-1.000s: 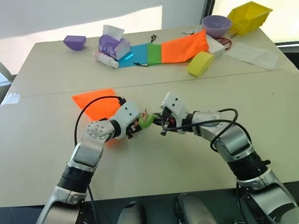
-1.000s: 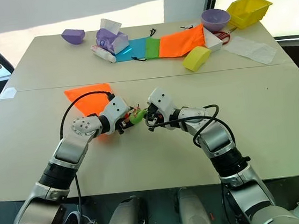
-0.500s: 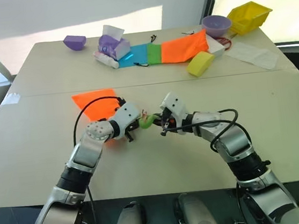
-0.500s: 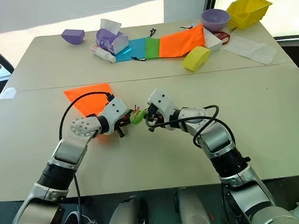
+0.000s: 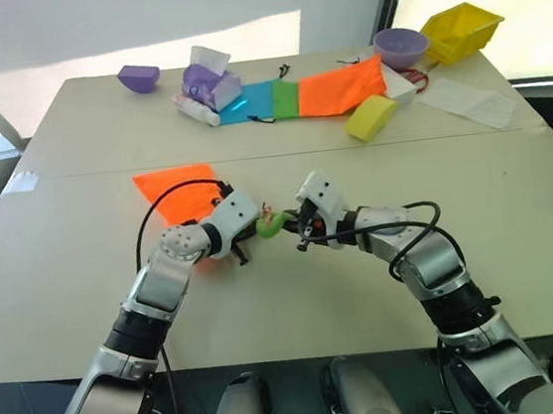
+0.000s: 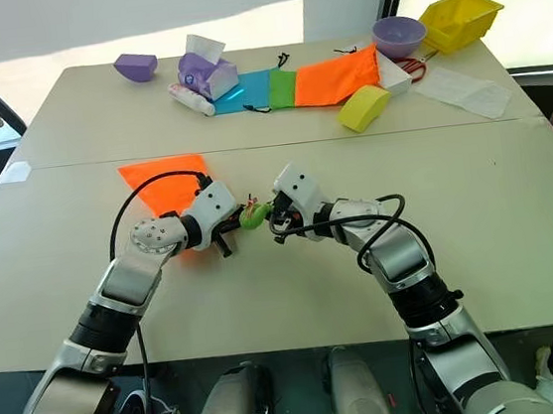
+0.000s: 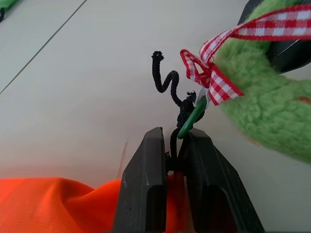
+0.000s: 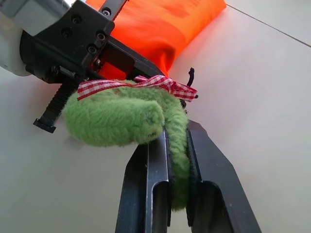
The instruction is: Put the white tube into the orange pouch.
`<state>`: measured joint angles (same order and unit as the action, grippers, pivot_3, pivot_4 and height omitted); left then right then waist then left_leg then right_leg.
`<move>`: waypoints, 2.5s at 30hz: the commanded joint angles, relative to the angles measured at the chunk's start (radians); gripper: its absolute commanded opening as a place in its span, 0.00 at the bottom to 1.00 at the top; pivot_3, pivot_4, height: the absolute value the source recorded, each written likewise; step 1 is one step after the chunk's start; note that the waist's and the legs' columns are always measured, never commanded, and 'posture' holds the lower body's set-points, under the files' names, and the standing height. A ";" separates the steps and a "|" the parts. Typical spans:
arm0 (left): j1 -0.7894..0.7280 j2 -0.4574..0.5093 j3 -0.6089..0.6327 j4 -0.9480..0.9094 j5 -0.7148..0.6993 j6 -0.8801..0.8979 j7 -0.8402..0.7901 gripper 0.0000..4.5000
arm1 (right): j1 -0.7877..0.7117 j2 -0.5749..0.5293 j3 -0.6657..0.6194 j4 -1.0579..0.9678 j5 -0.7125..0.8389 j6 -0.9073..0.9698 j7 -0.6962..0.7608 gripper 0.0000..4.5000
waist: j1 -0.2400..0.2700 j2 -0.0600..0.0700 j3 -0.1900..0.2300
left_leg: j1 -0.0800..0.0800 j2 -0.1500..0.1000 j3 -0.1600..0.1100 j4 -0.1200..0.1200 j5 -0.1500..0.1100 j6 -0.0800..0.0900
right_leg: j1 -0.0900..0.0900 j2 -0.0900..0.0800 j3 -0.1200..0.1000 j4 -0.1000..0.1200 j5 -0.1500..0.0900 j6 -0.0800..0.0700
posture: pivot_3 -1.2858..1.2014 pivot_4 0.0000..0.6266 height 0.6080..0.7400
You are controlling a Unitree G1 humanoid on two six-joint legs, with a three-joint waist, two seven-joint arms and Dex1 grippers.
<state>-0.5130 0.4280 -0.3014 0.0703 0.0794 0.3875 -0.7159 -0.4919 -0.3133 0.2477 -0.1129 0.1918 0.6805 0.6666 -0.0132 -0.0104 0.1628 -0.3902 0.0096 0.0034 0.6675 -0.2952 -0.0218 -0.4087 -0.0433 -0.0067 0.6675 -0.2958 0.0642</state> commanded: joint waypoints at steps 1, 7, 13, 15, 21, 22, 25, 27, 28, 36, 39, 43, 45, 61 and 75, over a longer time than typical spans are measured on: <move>-0.003 0.003 -0.004 -0.002 0.016 -0.011 0.005 0.05 | -0.012 0.002 -0.010 -0.045 0.017 -0.006 0.003 0.00 | 0.000 0.000 0.000 | 0.000 0.000 0.000 0.000 0.000 0.000 | 0.000 0.000 0.000 0.000 0.000 0.000 | 0.52 0.24 1.00; 0.002 0.006 0.002 -0.004 0.017 -0.012 0.005 0.05 | -0.011 -0.001 -0.010 -0.045 0.015 -0.007 0.004 0.00 | 0.000 0.000 0.000 | 0.000 0.000 0.000 0.000 0.000 0.000 | 0.000 0.000 0.000 0.000 0.000 0.000 | 0.52 0.24 1.00; 0.032 0.044 -0.002 -0.047 0.020 -0.026 -0.026 0.05 | -0.022 -0.024 -0.076 -0.043 0.059 0.015 0.021 0.00 | -0.001 0.000 0.000 | 0.000 0.000 0.000 0.000 0.000 0.000 | 0.000 0.000 0.000 0.000 0.000 0.000 | 0.52 0.24 1.00; 0.041 0.073 0.002 -0.064 0.023 -0.034 -0.044 0.05 | -0.039 -0.042 -0.131 -0.035 0.101 0.041 0.034 0.00 | -0.001 0.000 0.000 | 0.000 0.000 0.000 0.000 0.000 0.000 | 0.000 0.000 0.000 0.000 0.000 0.000 | 0.52 0.24 1.00; 0.046 0.152 0.007 -0.099 0.026 -0.052 -0.091 0.05 | -0.073 -0.084 -0.192 0.003 0.141 0.050 0.045 0.00 | -0.001 0.000 0.000 | 0.000 0.000 0.000 0.000 0.000 0.000 | 0.000 0.000 0.000 0.000 0.000 0.000 | 0.52 0.24 1.00; 0.048 0.163 0.012 -0.106 0.023 -0.051 -0.097 0.05 | -0.076 -0.090 -0.198 0.010 0.142 0.047 0.044 0.00 | 0.000 0.000 0.000 | 0.000 0.000 0.000 0.000 0.000 0.000 | 0.000 0.000 0.000 0.000 0.000 0.000 | 0.52 0.24 1.00; 0.058 0.191 0.034 -0.142 -0.003 -0.032 -0.127 0.05 | -0.079 -0.118 -0.210 0.022 0.145 0.036 0.049 0.00 | 0.000 0.000 0.000 | -0.001 0.000 0.000 0.000 0.000 0.000 | 0.000 0.000 0.000 -0.001 0.000 0.000 | 0.52 0.24 1.00; 0.067 0.216 0.041 -0.160 -0.007 -0.036 -0.142 0.05 | -0.082 -0.139 -0.221 0.040 0.143 0.023 0.050 0.00 | 0.000 0.000 0.000 | -0.001 0.000 0.000 0.000 0.000 0.000 | 0.000 -0.001 0.000 -0.001 0.000 0.000 | 0.52 0.24 1.00; 0.074 0.231 0.046 -0.167 -0.008 -0.037 -0.149 0.05 | -0.085 -0.154 -0.226 0.056 0.137 0.012 0.052 0.00 | 0.000 0.000 0.000 | -0.001 0.000 0.000 0.000 0.000 0.000 | 0.000 -0.001 0.000 -0.001 0.000 0.000 | 0.52 0.24 1.00; 0.124 0.297 0.088 -0.190 -0.027 -0.095 -0.171 0.05 | -0.112 -0.280 -0.268 0.223 0.100 -0.098 0.067 0.00 | 0.002 0.000 0.000 | -0.001 0.000 0.000 0.000 0.000 0.000 | 0.000 -0.001 0.000 -0.002 0.000 0.000 | 0.52 0.24 1.00; 0.120 0.279 0.088 -0.185 -0.028 -0.105 -0.146 0.05 | -0.125 -0.312 -0.274 0.290 0.078 -0.149 0.050 0.00 | 0.001 0.000 0.000 | -0.001 0.000 0.000 0.000 0.000 0.000 | 0.000 -0.001 0.000 -0.002 0.000 0.000 | 0.52 0.24 1.00; 0.123 0.220 0.103 -0.195 -0.073 -0.038 -0.113 0.05 | -0.106 -0.311 -0.246 0.280 0.077 -0.177 0.064 0.00 | 0.001 0.000 0.000 | -0.001 0.000 0.000 0.000 0.000 0.000 | 0.000 -0.001 0.000 -0.002 0.000 0.000 | 0.52 0.24 1.00; 0.125 0.206 0.107 -0.200 -0.087 -0.024 -0.109 0.05 | -0.090 -0.293 -0.232 0.251 0.079 -0.179 0.061 0.00 | 0.000 0.000 0.000 | -0.001 0.000 0.000 0.000 0.000 0.000 | 0.000 0.000 0.000 -0.001 0.000 0.000 | 0.52 0.24 1.00; 0.117 0.127 0.347 -0.277 -0.365 0.063 -0.098 0.77 | -0.007 -0.366 -0.221 0.134 0.095 -0.157 0.177 0.98 | 0.002 0.000 0.000 | -0.001 0.000 0.000 0.001 0.000 0.000 | 0.000 -0.001 0.000 -0.001 0.001 0.001 | 0.52 0.24 1.00; 0.558 0.181 0.716 -0.307 -0.537 -0.033 -0.121 0.77 | 0.387 -0.417 -0.379 -0.182 0.209 -0.333 0.271 0.98 | 0.005 0.000 0.000 | 0.002 0.002 0.000 0.000 0.000 0.000 | 0.004 -0.002 0.000 -0.004 0.000 0.001 | 0.52 0.24 1.00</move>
<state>0.0346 0.6157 0.3592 -0.2344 -0.4481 0.3902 -0.8646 -0.1154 -0.7307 -0.0899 -0.2586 0.4176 0.4093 0.9479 -0.0086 -0.0105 0.1633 -0.3882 0.0108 0.0037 0.6674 -0.2953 -0.0218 -0.4038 -0.0458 -0.0063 0.6637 -0.2953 0.0650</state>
